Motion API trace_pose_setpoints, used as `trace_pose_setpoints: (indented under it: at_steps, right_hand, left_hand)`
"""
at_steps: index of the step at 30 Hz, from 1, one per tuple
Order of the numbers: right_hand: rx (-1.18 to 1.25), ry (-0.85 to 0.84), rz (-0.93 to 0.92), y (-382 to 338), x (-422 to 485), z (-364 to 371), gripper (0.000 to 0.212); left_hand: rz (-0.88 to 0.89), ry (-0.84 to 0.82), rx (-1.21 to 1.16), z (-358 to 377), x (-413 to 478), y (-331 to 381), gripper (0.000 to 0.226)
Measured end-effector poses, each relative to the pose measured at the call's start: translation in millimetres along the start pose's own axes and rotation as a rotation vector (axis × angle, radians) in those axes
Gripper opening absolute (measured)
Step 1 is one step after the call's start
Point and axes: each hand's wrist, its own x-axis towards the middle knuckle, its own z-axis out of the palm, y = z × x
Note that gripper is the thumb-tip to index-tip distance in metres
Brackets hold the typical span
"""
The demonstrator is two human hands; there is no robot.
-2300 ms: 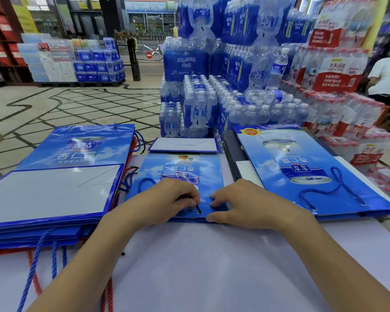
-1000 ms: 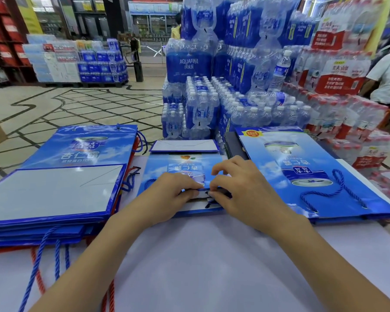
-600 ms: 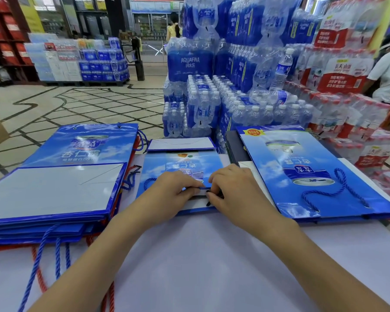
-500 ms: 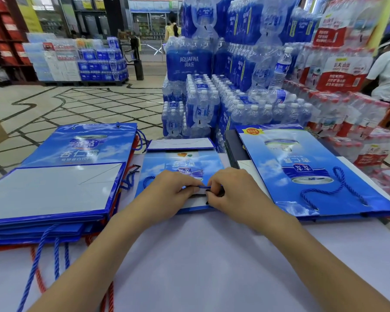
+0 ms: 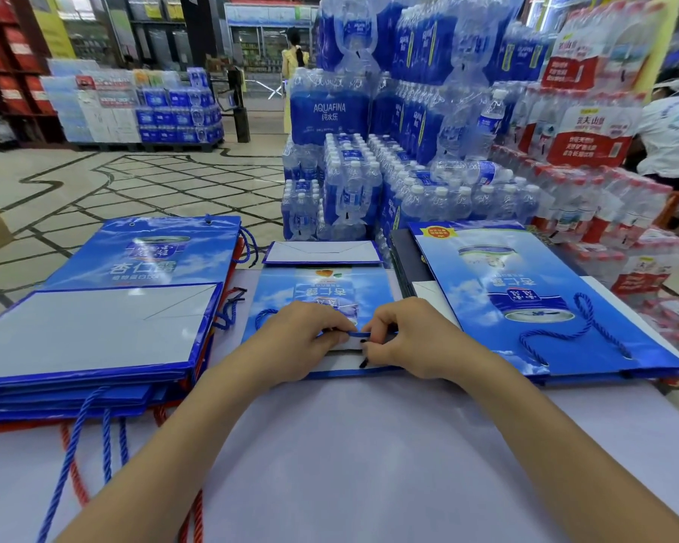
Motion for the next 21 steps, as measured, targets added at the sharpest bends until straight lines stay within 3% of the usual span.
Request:
trace_pose_setpoints:
  at_steps: [5,8,11,14,21]
  right_hand:
    - [-0.092,-0.003,-0.035,-3,-2,2,0.012]
    - [-0.448,0.107,-0.177,-4,-4,6,0.017]
    - [-0.578,0.173,-0.217,-5,-3,8,0.028]
    - [-0.580,0.126,-0.213,-5,-1,10,0.027]
    - [-0.318,-0.058,-0.104,-5,-1,0,0.017]
  left_hand:
    - [-0.008,-0.083,0.054,-2,0,1,0.023]
    - [-0.037,-0.074,0.002,-1,0,1,0.024]
    - [-0.061,-0.055,-0.042,1,1,0,0.022]
    - [-0.080,-0.054,-0.070,2,1,0,0.019]
    - [-0.068,-0.068,-0.007,-3,3,-1,0.017]
